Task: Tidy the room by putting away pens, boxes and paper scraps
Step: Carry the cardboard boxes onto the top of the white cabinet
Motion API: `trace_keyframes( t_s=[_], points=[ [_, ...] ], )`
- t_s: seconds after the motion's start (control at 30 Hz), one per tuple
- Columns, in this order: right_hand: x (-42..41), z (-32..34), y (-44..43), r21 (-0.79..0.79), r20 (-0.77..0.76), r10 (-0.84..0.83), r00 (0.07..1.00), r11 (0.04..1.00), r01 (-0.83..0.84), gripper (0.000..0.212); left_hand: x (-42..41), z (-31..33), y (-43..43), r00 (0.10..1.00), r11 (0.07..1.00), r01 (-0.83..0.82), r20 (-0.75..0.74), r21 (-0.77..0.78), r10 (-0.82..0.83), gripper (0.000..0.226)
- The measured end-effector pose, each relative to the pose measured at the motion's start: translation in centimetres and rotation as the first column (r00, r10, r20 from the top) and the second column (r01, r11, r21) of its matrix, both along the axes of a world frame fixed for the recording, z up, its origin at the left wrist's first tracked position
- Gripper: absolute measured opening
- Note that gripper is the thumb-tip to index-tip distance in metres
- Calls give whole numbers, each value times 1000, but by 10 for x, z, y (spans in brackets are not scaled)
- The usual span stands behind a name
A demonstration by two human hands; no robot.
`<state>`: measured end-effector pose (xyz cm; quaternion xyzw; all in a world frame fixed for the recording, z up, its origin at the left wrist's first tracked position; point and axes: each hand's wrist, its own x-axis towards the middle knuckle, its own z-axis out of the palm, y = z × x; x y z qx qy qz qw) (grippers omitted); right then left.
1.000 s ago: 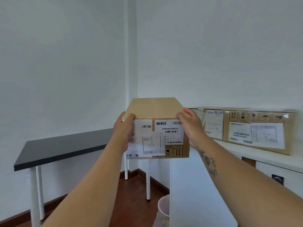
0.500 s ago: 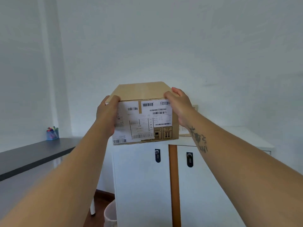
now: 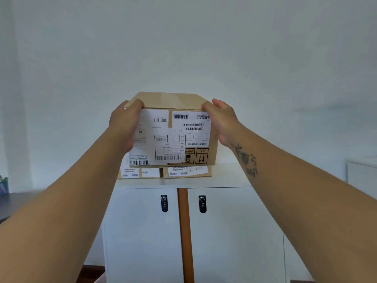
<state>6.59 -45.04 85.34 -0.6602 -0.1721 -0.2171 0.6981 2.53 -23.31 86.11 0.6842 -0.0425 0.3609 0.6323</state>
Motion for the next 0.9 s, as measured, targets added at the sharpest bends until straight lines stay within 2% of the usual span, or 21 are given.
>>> trace_keyframes(
  t_s=[0.13,0.17,0.27,0.4,0.5,0.6,0.7,0.8,0.9],
  points=[
    [-6,2,-41,14,4,-96,995,995,96,70,20,-3,-37,994,993,108,-25,-38,-109,16],
    [-5,1,-53,19,6,-127,992,992,127,70,27,-6,-47,989,989,139,-36,-51,-141,24],
    [-4,-4,-85,18,1,-205,979,979,205,70,48,-19,-77,966,967,236,-89,-96,-244,68],
    [-2,-15,-121,-10,-29,-301,953,954,301,67,71,-39,-114,930,934,333,-119,-132,-348,68],
    [4,-29,-142,8,-64,-331,941,943,332,67,85,-43,-137,913,921,378,-127,-92,-387,72],
    [10,-37,-161,23,-71,-365,928,930,368,65,93,-40,-157,902,914,402,-142,-62,-407,59],
    [22,-39,-178,10,-76,-402,912,915,404,69,103,-44,-172,880,893,445,-155,-66,-450,14],
    [47,-47,-189,-20,-95,-436,895,899,437,70,132,-59,-181,853,871,479,-177,-105,-491,9],
    [77,-67,-189,-68,-162,-437,885,900,431,73,160,-81,-182,840,871,472,-229,-140,-492,14]
  ],
)
